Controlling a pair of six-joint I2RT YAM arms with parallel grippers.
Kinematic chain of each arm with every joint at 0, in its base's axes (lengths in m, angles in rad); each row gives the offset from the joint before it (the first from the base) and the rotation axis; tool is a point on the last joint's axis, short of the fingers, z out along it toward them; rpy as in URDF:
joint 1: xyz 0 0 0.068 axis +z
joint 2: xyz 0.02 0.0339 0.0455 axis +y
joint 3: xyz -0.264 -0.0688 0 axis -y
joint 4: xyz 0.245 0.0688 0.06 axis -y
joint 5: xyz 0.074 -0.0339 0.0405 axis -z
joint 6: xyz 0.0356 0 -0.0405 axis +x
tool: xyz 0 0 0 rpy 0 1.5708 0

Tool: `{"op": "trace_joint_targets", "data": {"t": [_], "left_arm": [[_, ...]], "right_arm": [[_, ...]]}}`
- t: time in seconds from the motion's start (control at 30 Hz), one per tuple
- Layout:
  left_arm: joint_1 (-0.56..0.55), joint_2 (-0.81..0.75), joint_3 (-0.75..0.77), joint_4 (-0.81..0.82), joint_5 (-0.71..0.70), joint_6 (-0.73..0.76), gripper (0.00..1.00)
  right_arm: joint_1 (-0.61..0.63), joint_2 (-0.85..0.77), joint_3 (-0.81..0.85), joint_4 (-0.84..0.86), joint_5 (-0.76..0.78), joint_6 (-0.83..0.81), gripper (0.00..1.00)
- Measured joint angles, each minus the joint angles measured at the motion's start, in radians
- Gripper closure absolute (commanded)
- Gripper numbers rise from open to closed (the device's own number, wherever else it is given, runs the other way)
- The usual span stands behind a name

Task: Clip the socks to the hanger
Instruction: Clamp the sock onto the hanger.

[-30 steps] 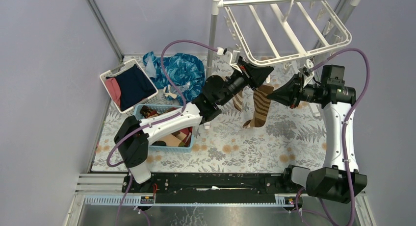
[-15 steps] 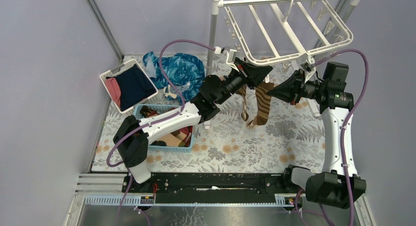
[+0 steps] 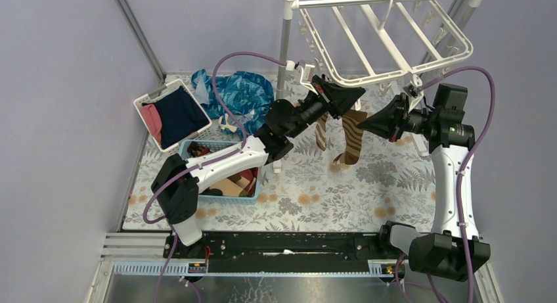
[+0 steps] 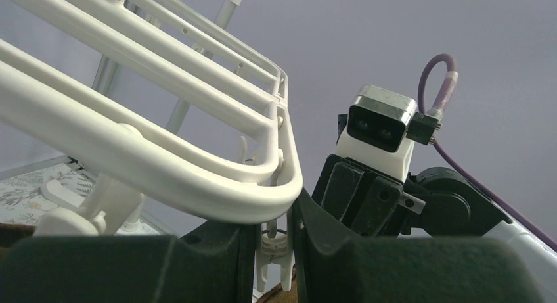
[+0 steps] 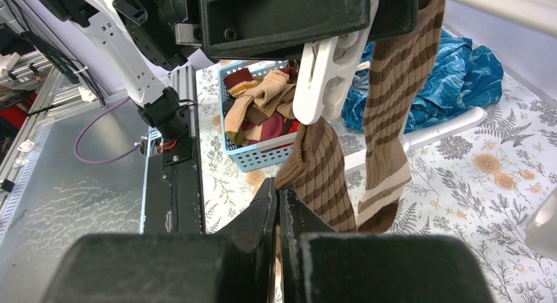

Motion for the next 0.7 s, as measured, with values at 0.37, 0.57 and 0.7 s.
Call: {"op": "trace_joint_targets", "data": {"t": [0.37, 0.57, 0.7], "left_arm": [[0.005, 0.000, -0.006, 0.024, 0.025, -0.013, 0.87], [0.005, 0.000, -0.007, 0.037, 0.030, -0.017, 0.87], [0.005, 0.000, -0.007, 0.038, 0.034, -0.021, 0.87]], "right_arm": [[0.000, -0.004, 0.005, -0.002, 0.000, 0.002, 1.00], [0.000, -0.004, 0.017, -0.005, 0.000, 0.002, 1.00], [0.000, -0.004, 0.033, -0.011, 0.000, 0.001, 1.00]]}}
